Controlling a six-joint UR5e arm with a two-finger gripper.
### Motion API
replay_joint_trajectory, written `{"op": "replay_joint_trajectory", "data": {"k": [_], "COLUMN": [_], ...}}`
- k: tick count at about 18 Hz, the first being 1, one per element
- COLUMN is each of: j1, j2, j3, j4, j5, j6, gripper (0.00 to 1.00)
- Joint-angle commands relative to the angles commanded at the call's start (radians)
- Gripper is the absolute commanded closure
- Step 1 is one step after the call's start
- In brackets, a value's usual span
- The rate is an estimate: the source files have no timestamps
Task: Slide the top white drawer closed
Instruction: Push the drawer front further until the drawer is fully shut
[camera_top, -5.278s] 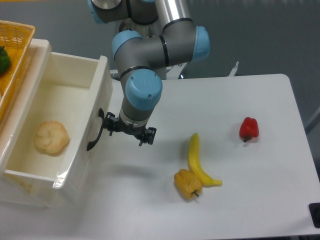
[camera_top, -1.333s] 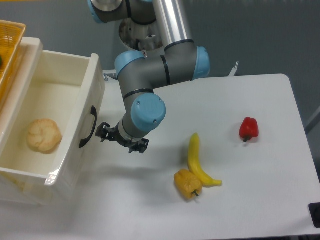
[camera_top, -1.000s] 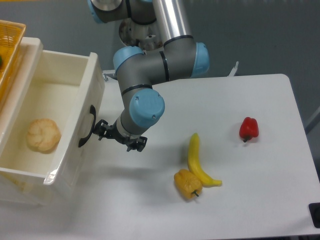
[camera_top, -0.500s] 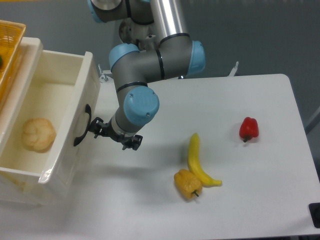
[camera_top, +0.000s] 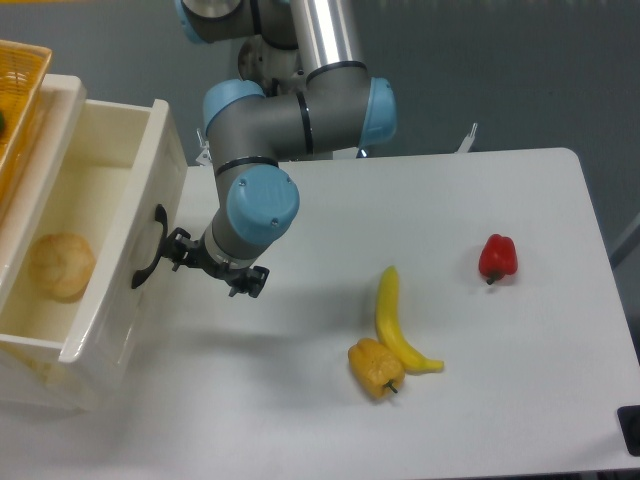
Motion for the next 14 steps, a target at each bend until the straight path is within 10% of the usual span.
{"op": "replay_joint_trajectory", "data": {"k": [14], "j1": [-0.06], "j2": [0.009], "j3": [0.002], "j4": [-0.003], "j5": [-0.002], "j6": [-0.005], "gripper": [0.0]}}
